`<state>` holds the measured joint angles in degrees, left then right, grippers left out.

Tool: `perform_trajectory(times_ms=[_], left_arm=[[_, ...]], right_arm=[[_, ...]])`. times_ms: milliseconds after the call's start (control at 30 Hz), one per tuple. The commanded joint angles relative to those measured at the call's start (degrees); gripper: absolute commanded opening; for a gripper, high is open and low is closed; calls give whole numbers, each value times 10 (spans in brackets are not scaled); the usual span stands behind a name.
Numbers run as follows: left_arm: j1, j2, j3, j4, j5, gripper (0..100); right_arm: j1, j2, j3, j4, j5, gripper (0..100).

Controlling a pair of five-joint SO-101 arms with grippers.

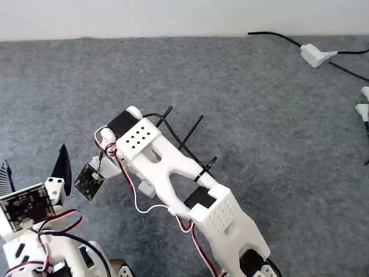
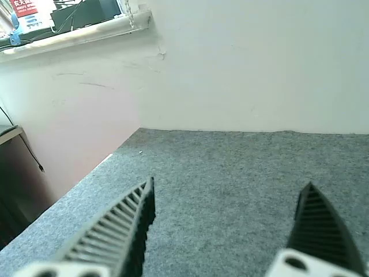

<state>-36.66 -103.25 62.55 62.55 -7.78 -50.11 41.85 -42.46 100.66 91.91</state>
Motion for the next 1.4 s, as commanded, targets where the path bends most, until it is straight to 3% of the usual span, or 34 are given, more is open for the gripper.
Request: perform_trajectory(times_ms=[0, 533, 1367], left_arm=[[-4, -11, -7, 1, 2, 374], [-2, -11, 1, -3, 2, 374], [-2, -11, 5, 1, 2, 374]], right_arm=[[-5, 11, 2, 20, -6, 8], [20, -38, -31, 20, -10, 8], [7, 121, 11, 7, -69, 8]])
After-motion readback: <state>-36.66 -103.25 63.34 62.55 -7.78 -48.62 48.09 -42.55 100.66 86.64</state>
